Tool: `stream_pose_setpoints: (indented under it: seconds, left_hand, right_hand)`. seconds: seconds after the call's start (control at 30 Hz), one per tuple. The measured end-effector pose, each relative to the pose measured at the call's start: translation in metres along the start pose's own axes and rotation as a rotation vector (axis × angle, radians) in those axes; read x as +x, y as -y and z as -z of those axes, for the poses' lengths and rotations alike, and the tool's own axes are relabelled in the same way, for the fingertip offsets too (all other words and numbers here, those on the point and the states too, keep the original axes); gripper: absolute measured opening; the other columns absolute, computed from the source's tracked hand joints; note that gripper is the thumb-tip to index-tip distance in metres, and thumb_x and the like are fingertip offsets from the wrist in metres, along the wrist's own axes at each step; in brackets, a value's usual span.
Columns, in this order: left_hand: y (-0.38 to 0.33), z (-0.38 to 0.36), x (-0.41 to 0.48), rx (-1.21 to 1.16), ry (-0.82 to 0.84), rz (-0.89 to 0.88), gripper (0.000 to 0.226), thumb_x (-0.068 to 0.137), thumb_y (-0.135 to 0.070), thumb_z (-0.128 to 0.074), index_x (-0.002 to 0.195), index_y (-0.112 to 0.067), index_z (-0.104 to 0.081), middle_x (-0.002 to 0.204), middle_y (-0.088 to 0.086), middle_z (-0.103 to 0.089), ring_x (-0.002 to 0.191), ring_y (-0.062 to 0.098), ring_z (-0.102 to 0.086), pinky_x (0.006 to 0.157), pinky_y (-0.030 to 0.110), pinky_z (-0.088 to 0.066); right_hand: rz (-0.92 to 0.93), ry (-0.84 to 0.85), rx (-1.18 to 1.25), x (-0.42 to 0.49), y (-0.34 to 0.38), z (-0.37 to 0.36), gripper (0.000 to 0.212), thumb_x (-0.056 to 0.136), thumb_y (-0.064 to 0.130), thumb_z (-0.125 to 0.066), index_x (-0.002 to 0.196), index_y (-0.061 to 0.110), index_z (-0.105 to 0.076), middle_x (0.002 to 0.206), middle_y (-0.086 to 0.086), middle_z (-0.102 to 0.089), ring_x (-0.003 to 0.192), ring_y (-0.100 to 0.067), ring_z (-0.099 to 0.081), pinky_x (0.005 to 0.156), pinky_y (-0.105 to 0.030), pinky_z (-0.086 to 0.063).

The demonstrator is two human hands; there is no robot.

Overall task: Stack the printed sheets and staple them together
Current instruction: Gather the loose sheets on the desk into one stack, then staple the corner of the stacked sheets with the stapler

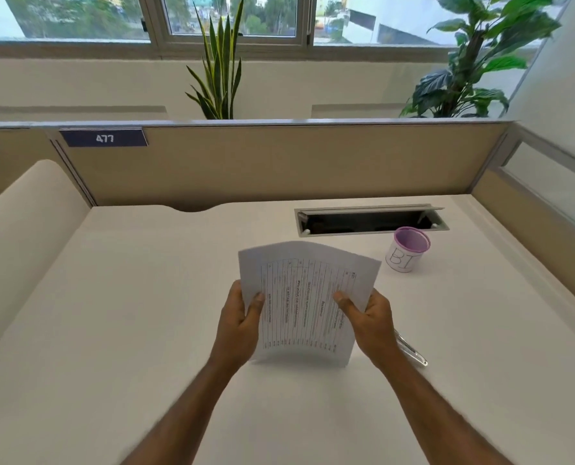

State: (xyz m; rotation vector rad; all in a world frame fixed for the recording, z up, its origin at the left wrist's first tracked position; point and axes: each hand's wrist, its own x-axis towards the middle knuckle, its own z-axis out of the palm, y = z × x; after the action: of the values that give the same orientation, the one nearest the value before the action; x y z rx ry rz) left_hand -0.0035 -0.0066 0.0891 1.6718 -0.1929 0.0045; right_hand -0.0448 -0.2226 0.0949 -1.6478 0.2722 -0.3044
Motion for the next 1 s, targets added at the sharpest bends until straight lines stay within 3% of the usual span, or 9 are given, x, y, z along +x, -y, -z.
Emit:
stream_pose_setpoints:
  seconds: [0.17, 0.33, 0.4, 0.47, 0.57, 0.7, 0.77, 0.87, 1.0]
  left_hand:
    - [0.002, -0.003, -0.002, 0.012, -0.035, 0.014, 0.018, 0.094, -0.032, -0.043, 0.106, -0.025, -0.055, 0.101, 0.001, -0.067, 0.093, 0.022, -0.068, 0.075, 0.045, -0.06]
    - [-0.003, -0.003, 0.001, 0.047, -0.047, -0.004, 0.02, 0.1, -0.024, -0.04, 0.102, -0.012, -0.056, 0.09, -0.001, -0.065, 0.077, 0.005, -0.066, 0.063, 0.023, -0.055]
    - [-0.01, 0.004, 0.007, 0.083, -0.022, -0.017, 0.022, 0.101, -0.025, -0.041, 0.098, -0.008, -0.056, 0.084, 0.001, -0.063, 0.071, 0.005, -0.063, 0.059, 0.023, -0.053]
    - [-0.02, 0.014, 0.014, 0.138, 0.052, -0.024, 0.028, 0.095, -0.033, -0.041, 0.094, -0.009, -0.056, 0.081, 0.001, -0.063, 0.068, 0.007, -0.062, 0.059, 0.025, -0.052]
    - [-0.037, 0.022, 0.022, 0.272, 0.189, -0.05, 0.024, 0.098, -0.032, -0.042, 0.085, -0.016, -0.055, 0.072, -0.012, -0.061, 0.064, 0.004, -0.06, 0.057, 0.021, -0.048]
    - [-0.057, 0.02, 0.024, 0.407, 0.329, -0.079, 0.023, 0.101, -0.029, -0.043, 0.081, -0.025, -0.054, 0.071, -0.007, -0.064, 0.062, 0.008, -0.062, 0.054, 0.023, -0.047]
    - [-0.064, 0.016, 0.023, 0.458, 0.366, -0.089, 0.022, 0.101, -0.031, -0.043, 0.084, -0.025, -0.056, 0.074, -0.004, -0.065, 0.064, 0.011, -0.064, 0.055, 0.023, -0.048]
    - [-0.072, 0.013, 0.021, 0.51, 0.393, -0.086, 0.021, 0.1, -0.034, -0.042, 0.085, -0.027, -0.056, 0.077, -0.002, -0.068, 0.066, 0.014, -0.066, 0.057, 0.025, -0.05]
    - [-0.083, 0.009, 0.018, 0.554, 0.341, -0.16, 0.022, 0.098, -0.043, -0.04, 0.09, -0.032, -0.057, 0.077, -0.007, -0.069, 0.065, 0.013, -0.067, 0.055, 0.025, -0.052]
  right_hand:
    - [-0.01, -0.046, 0.026, -0.005, -0.008, -0.004, 0.014, 0.089, 0.016, -0.064, 0.099, 0.026, -0.064, 0.095, 0.001, -0.073, 0.082, -0.021, -0.074, 0.064, -0.03, -0.062]
    - [-0.043, -0.003, 0.004, -0.006, -0.01, -0.001, 0.014, 0.088, 0.016, -0.066, 0.097, 0.027, -0.064, 0.098, -0.002, -0.075, 0.083, -0.025, -0.075, 0.068, -0.041, -0.063]
    - [-0.036, -0.028, 0.059, 0.0, 0.006, 0.004, 0.017, 0.083, 0.02, -0.07, 0.098, 0.02, -0.063, 0.097, -0.006, -0.074, 0.079, -0.019, -0.075, 0.066, -0.035, -0.063]
    - [0.005, -0.134, 0.148, 0.01, 0.03, 0.012, 0.036, 0.076, 0.032, -0.072, 0.103, 0.013, -0.06, 0.092, -0.006, -0.071, 0.074, -0.014, -0.071, 0.062, -0.021, -0.059]
    - [0.158, -0.268, -0.021, 0.021, 0.076, 0.024, 0.037, 0.08, 0.034, -0.071, 0.11, 0.016, -0.059, 0.088, 0.008, -0.069, 0.079, -0.008, -0.066, 0.068, -0.011, -0.053]
    - [0.219, 0.098, -0.431, 0.026, 0.117, 0.012, 0.032, 0.083, 0.042, -0.068, 0.109, 0.024, -0.065, 0.095, 0.015, -0.069, 0.087, 0.003, -0.065, 0.078, -0.011, -0.05]
    - [0.173, 0.282, -0.441, 0.025, 0.119, -0.002, 0.028, 0.086, 0.04, -0.065, 0.107, 0.022, -0.067, 0.095, 0.009, -0.071, 0.084, -0.004, -0.069, 0.073, -0.019, -0.056]
    - [0.13, 0.291, -0.382, 0.02, 0.112, -0.012, 0.022, 0.092, 0.035, -0.06, 0.099, 0.017, -0.07, 0.088, -0.002, -0.073, 0.075, -0.018, -0.072, 0.065, -0.036, -0.061]
    - [0.086, 0.233, -0.301, 0.019, 0.103, -0.01, 0.027, 0.093, 0.035, -0.058, 0.087, 0.013, -0.071, 0.08, -0.008, -0.073, 0.069, -0.026, -0.071, 0.064, -0.044, -0.059]
